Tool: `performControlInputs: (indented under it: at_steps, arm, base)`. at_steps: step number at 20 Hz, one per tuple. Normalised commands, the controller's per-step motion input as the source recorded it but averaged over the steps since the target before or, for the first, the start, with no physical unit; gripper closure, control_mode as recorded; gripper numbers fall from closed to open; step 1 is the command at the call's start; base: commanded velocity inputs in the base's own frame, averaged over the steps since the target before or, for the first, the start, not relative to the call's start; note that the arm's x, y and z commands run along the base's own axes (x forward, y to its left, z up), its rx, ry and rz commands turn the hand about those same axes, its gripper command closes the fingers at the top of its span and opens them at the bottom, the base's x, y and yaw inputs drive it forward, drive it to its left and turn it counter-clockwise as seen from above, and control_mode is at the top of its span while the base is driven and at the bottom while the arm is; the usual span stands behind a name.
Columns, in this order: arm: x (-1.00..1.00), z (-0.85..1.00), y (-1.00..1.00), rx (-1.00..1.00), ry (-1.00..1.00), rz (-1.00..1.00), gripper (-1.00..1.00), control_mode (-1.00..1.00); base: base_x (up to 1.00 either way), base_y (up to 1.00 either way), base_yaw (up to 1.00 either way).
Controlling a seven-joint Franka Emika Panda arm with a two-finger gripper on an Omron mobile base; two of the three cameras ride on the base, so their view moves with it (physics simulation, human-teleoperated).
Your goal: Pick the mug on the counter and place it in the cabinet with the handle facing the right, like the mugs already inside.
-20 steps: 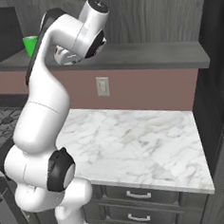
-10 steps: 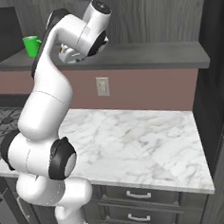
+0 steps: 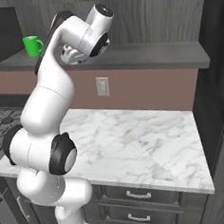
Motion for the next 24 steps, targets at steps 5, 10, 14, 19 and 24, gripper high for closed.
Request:
performControlInputs:
  at_steps: [5,10,14,19,24]
  arm:
    - [0.25,-0.10,0.00,0.00,0.00,0.02,1.00,-1.00]
    - [0.35,-0.12,-0.01,0.00,0.00,0.01,1.00,-1.00]
    - [0.33,-0.08,-0.01,0.00,0.00,0.00,1.00,-1.00]
    - [0.29,-0.01,0.00,0.00,0.00,0.00,1.00,-1.00]
    - [0.26,0.00,0.00,0.00,0.00,0.00,1.00,-1.00]
  base:
    - [0.00,0.00,0.00]
    - [0.00,0.00,0.00]
    - [0.00,0.00,0.00]
    - [0.00,0.00,0.00]
    - [0.00,0.00,0.00]
